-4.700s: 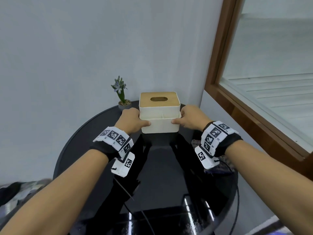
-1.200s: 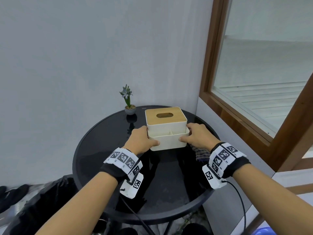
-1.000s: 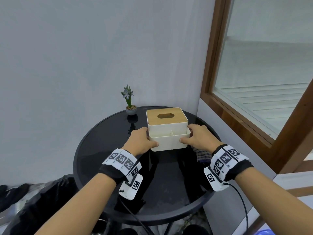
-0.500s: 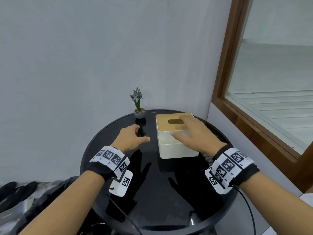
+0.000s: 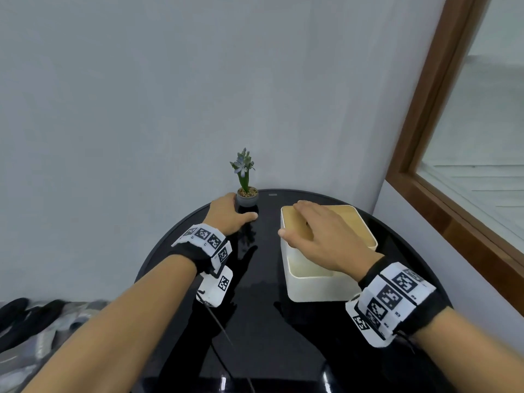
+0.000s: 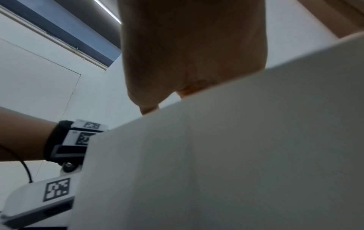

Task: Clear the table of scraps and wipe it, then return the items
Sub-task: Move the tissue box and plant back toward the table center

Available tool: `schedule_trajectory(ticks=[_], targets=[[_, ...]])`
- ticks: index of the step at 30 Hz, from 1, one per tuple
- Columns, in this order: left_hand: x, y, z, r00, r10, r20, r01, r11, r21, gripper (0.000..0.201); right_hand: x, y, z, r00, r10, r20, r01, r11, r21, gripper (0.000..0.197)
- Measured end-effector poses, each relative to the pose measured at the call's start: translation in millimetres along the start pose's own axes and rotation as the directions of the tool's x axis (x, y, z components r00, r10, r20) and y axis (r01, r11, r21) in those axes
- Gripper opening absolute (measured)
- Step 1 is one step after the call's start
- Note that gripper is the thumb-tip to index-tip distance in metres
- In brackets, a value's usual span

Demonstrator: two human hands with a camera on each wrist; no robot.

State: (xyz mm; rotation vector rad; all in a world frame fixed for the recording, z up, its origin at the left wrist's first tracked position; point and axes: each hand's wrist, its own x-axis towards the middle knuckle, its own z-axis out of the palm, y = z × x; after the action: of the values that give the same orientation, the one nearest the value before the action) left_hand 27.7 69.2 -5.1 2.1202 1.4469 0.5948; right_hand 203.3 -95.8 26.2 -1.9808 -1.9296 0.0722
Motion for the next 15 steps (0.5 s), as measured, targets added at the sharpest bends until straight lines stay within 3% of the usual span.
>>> schedule_trajectory(ticks=[6,15], targets=[[41,-14,6,0.998,-0.050,0.030,0.047,0.995,0.089,0.066,-2,-2,8,1.000,0.005,-0.024,-0.006,0.999,-0.045,0.069],[76,-21,18,0.995,-0.091,0.043,0.089,0.995,0.048,0.061,2,2,15,0.998,0.027,-0.062,-0.028,1.000,-0.010,0.069]])
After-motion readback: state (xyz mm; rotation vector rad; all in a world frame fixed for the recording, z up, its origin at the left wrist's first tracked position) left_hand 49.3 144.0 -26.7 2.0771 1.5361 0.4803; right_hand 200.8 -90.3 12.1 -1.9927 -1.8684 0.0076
